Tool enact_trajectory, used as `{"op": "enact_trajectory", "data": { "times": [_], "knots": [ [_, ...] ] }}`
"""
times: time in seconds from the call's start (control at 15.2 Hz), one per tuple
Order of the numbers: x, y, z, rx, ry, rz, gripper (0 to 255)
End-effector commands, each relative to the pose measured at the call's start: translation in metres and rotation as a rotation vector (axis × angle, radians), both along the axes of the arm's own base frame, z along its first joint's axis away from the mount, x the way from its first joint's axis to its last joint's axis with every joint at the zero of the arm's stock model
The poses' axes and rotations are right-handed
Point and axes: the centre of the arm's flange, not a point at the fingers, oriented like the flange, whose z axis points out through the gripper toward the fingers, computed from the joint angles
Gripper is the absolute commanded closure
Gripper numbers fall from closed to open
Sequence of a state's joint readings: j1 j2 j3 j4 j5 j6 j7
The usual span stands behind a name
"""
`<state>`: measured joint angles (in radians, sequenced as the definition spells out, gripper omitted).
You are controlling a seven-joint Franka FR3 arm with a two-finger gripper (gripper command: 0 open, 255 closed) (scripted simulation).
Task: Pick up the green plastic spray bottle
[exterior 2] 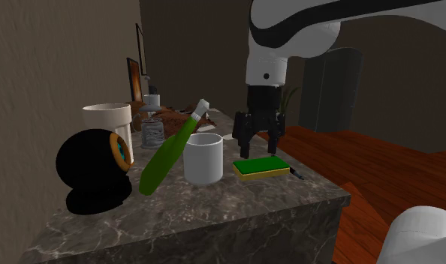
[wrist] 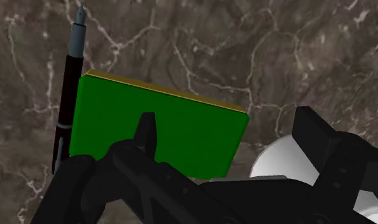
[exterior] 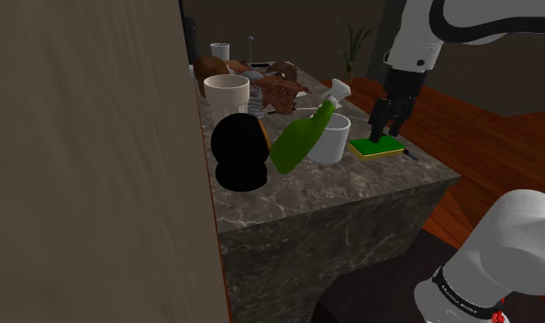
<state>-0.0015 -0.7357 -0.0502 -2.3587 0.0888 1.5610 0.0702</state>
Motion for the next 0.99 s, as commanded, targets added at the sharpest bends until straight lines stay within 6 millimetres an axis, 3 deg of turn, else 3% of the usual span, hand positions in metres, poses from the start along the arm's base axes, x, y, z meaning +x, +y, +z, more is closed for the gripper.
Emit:
{"op": "enact_trajectory", "data": {
  "times": [0.0, 0.92],
  "knots": [
    [0.0, 0.0, 0.0, 0.0, 0.0, 0.0, 0],
    [0.018, 0.07, 0.135, 0.166, -0.305, 0.039, 0]
  ]
}}
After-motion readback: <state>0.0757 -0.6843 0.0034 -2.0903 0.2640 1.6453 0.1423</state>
